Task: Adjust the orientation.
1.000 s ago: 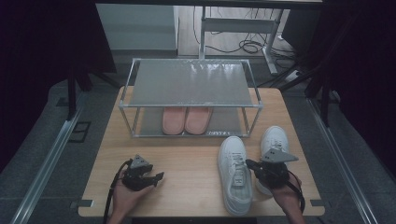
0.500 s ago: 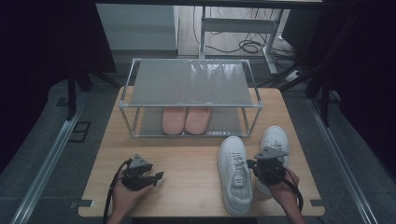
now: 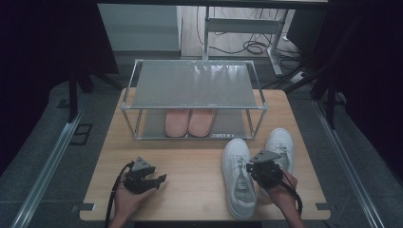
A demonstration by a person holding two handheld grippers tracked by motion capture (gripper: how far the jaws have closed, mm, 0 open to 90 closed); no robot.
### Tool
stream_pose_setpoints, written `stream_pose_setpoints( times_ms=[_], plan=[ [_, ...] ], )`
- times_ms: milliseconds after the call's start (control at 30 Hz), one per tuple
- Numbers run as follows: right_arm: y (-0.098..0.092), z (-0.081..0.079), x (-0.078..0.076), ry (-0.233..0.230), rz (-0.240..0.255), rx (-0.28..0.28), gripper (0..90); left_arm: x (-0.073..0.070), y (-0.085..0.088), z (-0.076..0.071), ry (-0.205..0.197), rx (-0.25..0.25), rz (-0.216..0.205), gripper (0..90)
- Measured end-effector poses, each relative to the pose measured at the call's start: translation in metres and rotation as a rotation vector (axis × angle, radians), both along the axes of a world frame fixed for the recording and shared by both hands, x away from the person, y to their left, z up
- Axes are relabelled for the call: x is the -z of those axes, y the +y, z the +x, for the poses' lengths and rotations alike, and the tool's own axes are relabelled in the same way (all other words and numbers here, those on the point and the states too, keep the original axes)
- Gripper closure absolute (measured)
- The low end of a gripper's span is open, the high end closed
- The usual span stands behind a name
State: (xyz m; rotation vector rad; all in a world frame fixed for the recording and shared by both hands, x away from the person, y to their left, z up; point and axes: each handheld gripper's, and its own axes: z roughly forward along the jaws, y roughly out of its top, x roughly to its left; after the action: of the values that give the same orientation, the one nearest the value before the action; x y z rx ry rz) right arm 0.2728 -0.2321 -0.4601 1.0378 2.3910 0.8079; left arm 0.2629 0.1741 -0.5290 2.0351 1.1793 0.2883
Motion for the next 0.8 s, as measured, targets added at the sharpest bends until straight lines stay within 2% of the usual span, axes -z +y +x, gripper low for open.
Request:
stream_pose_setpoints(
  times_ms=[133, 233, 333, 467, 800],
  plan=[
    [0.003, 0.0, 0.003, 0.0, -0.004, -0.004, 90.0, 0.0, 0.0, 0.0, -0.001, -0.001, 0.001, 41.7],
    [-0.005, 0.003, -0.002, -0.011, -0.001, 0.022, 90.0, 0.0, 0.001, 0.0, -0.001, -0.002, -0.001, 41.7],
    [-0.011, 0.006, -0.004, -0.003, -0.025, 0.035, 90.0, -0.001, 0.001, 0.0, -0.003, -0.002, -0.002, 41.8],
    [-0.006, 0.004, -0.004, -0.013, -0.085, 0.033, 90.0, -0.001, 0.002, 0.0, -0.004, -0.002, -0.004, 41.8],
    [-0.002, 0.008, -0.001, 0.006, -0.157, 0.026, 90.0, -0.003, 0.002, -0.001, -0.01, -0.003, -0.004, 41.9]
  ],
)
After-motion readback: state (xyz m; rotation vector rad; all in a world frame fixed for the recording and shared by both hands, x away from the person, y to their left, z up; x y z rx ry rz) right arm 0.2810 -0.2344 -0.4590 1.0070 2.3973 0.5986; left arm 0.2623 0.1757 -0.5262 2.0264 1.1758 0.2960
